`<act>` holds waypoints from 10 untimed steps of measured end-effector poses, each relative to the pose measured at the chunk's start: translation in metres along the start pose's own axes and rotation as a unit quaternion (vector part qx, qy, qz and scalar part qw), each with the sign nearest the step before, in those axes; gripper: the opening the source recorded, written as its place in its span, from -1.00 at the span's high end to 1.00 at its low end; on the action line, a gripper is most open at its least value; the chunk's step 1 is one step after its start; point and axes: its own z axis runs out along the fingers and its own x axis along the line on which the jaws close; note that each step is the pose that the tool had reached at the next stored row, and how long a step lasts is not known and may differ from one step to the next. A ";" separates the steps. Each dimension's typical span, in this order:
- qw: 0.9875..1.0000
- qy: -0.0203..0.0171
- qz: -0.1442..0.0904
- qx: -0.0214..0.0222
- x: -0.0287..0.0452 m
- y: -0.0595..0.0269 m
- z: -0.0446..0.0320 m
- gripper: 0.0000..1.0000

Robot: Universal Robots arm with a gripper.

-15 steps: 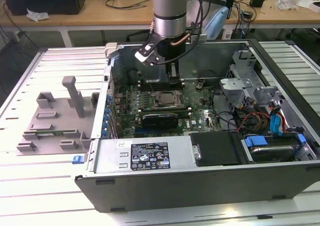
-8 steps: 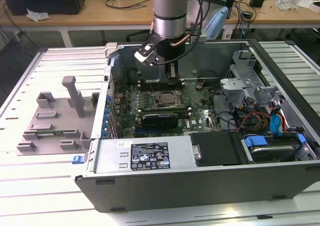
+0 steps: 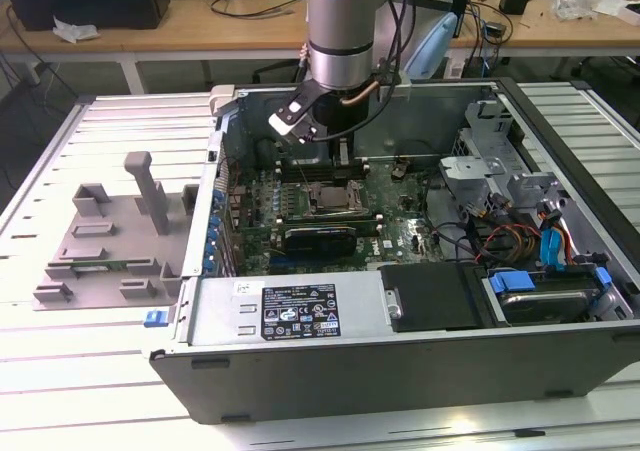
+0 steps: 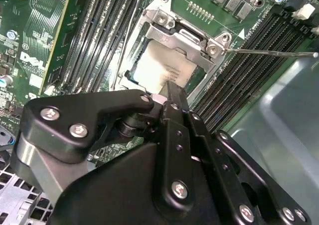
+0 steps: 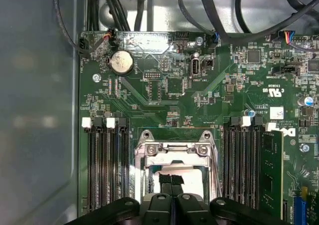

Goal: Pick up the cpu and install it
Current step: 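Close the cpu cover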

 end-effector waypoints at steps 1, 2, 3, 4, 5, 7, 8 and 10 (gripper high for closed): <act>1.000 0.000 0.000 0.000 -0.0006 -0.0004 -0.0001 0.79; 1.000 0.000 -0.004 0.000 -0.0008 -0.0007 -0.0001 0.79; 1.000 0.000 -0.017 0.000 -0.0008 -0.0007 -0.0001 0.79; 0.999 0.000 -0.039 -0.001 -0.0008 -0.0008 0.0000 0.79; 0.999 0.001 -0.050 -0.001 -0.0008 -0.0008 -0.0001 0.79; 0.999 0.001 -0.054 -0.001 -0.0008 -0.0008 0.0000 0.79; 0.999 0.001 -0.054 -0.001 -0.0008 -0.0008 0.0000 0.79; 0.998 0.001 -0.067 -0.001 -0.0008 -0.0008 0.0000 0.79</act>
